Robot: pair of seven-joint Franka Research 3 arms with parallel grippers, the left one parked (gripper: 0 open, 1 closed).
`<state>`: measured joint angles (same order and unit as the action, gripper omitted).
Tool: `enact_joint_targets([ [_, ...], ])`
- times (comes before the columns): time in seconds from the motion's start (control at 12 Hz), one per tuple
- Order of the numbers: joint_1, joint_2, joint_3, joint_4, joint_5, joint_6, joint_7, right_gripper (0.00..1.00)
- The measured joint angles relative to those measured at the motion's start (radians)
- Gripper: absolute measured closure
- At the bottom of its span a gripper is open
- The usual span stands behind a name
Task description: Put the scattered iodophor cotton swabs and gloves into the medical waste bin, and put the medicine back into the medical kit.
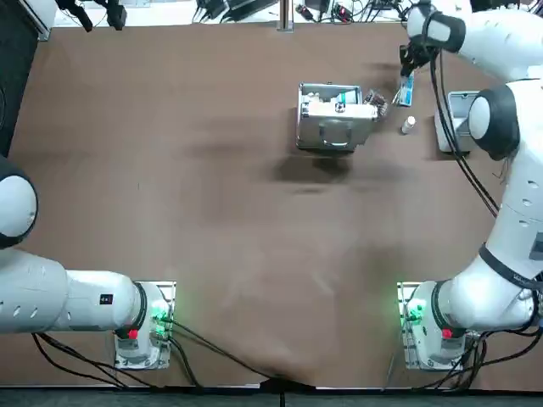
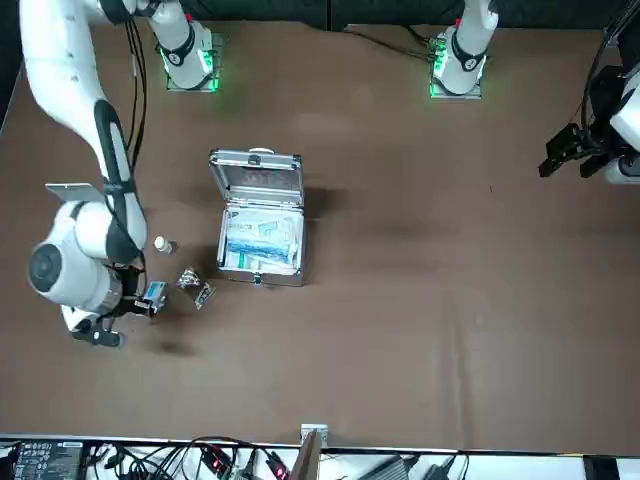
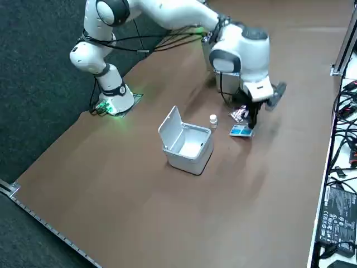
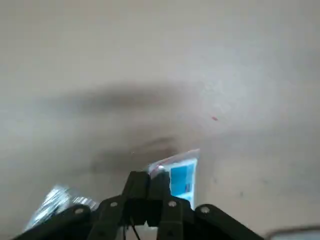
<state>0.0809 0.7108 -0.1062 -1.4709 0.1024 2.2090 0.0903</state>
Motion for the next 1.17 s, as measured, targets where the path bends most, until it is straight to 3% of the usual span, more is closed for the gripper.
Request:
enact_joint_targets([
  [0.5, -0.026, -0.215, -0.017, 0.010, -0.061, -0.262, -0.001, 0.99],
  [0.67, -0.086, -0.265, -0.025, 0.002, -0.086, -0.378, -0.035, 0.99],
  [1.17, -0.203, -0.272, -0.027, -0.083, -0.087, -0.408, -0.147, 0.98],
])
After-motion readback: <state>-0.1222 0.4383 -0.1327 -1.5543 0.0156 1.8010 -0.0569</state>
